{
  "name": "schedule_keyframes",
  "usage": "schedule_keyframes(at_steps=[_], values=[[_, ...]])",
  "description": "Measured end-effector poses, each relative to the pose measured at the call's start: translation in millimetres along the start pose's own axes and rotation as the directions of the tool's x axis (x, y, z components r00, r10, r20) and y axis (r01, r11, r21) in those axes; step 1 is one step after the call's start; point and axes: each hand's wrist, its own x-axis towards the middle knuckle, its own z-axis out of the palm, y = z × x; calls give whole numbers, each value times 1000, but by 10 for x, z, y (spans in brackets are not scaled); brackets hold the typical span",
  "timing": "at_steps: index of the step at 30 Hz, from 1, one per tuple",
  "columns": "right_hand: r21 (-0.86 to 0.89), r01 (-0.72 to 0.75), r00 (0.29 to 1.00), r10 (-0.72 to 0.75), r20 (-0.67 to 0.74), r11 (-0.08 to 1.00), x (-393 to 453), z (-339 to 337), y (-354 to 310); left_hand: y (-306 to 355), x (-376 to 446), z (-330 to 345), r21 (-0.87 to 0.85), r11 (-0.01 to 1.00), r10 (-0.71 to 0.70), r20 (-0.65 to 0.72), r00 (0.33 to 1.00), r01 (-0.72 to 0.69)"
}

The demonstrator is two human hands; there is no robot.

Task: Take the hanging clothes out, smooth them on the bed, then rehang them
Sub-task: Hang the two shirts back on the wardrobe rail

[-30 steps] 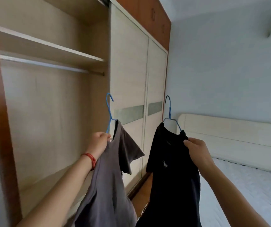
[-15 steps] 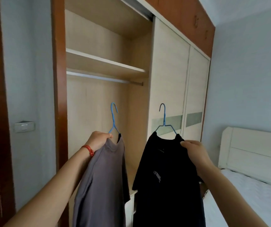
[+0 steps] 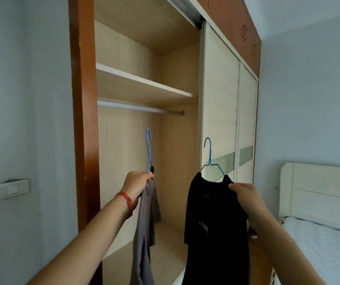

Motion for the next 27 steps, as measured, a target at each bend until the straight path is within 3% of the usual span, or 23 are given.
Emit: schedule_keyframes(at_steps=[7, 15, 27], values=[[43, 62, 995, -59, -81, 997, 234, 339, -27, -141, 423, -108, -62, 997, 45, -15, 999, -45], [118, 107, 993, -100, -62, 987, 704, 591, -81, -267, 954, -89, -54, 996, 63, -44, 997, -65], [131, 120, 993, -118, -23, 984, 2334, 736, -259, -45, 2363, 582, -97, 993, 64, -100, 993, -74]])
